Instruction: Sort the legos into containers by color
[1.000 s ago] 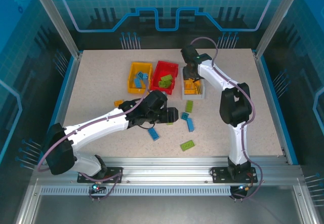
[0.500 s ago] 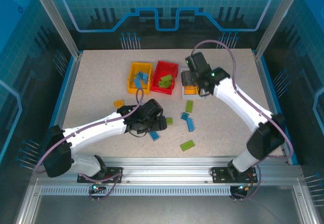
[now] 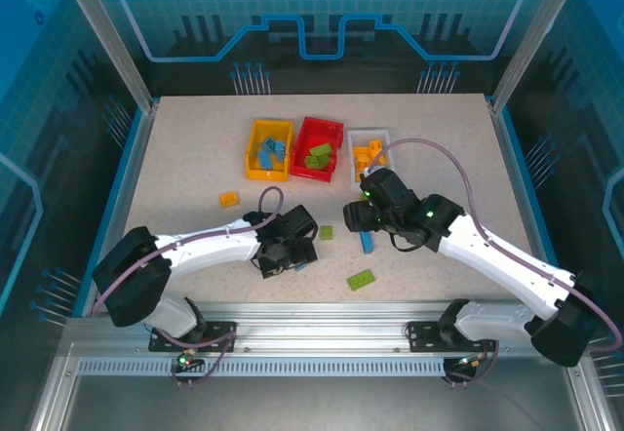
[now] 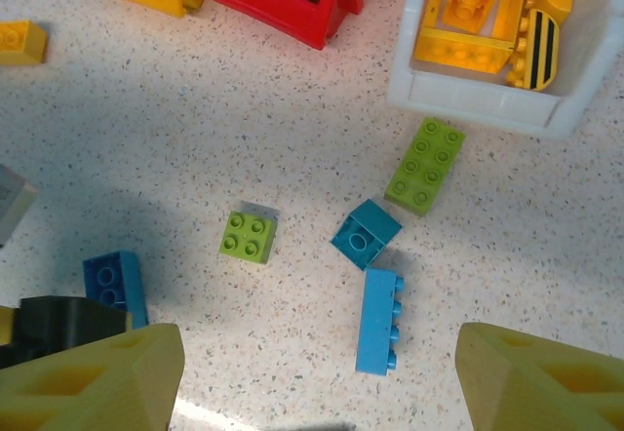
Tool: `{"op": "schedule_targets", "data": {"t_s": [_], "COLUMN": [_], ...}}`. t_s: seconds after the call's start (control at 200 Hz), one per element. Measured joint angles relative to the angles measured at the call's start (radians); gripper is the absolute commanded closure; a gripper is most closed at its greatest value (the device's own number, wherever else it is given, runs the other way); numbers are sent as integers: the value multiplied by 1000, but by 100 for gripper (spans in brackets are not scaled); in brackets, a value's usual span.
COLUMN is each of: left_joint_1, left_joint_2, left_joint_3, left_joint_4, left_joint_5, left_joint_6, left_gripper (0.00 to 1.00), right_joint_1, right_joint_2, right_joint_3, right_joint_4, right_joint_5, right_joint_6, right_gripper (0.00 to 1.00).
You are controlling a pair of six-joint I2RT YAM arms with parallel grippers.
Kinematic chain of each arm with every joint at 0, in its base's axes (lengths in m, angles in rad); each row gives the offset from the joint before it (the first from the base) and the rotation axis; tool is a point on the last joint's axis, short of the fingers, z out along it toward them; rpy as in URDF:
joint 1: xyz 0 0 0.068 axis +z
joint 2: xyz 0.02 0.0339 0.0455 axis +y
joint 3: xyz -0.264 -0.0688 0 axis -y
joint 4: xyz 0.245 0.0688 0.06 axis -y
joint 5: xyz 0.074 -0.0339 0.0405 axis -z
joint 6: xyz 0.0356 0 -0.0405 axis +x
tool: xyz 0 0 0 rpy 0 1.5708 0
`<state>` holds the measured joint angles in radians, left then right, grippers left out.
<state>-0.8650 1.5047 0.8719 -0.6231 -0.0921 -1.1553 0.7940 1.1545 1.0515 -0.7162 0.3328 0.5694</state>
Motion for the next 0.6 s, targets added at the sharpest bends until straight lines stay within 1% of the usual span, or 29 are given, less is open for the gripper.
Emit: {"op": "schedule_targets", "data": {"t_s": [0.24,0.41,0.6], "left_joint_1": [6,20,20], "left_joint_2": [-35,-64,-33], "left_joint_3": [-72,-93,-89], "left_joint_4": [21,23,34], "left_joint_5": [-11,-19,-17], "left_joint_6": [-77,-77,-76], "left_gripper": [15,16,18], "right_joint_1": [-2,-26,-38], "right_joint_2": [-62,-69,-98], "right_joint_3": [1,-6,-24], "right_joint_4": [-34,-47,-45], "right_joint_5": [-1,-12,-23], "right_joint_6": [68,81,90], "right_gripper": [24,24,25]}}
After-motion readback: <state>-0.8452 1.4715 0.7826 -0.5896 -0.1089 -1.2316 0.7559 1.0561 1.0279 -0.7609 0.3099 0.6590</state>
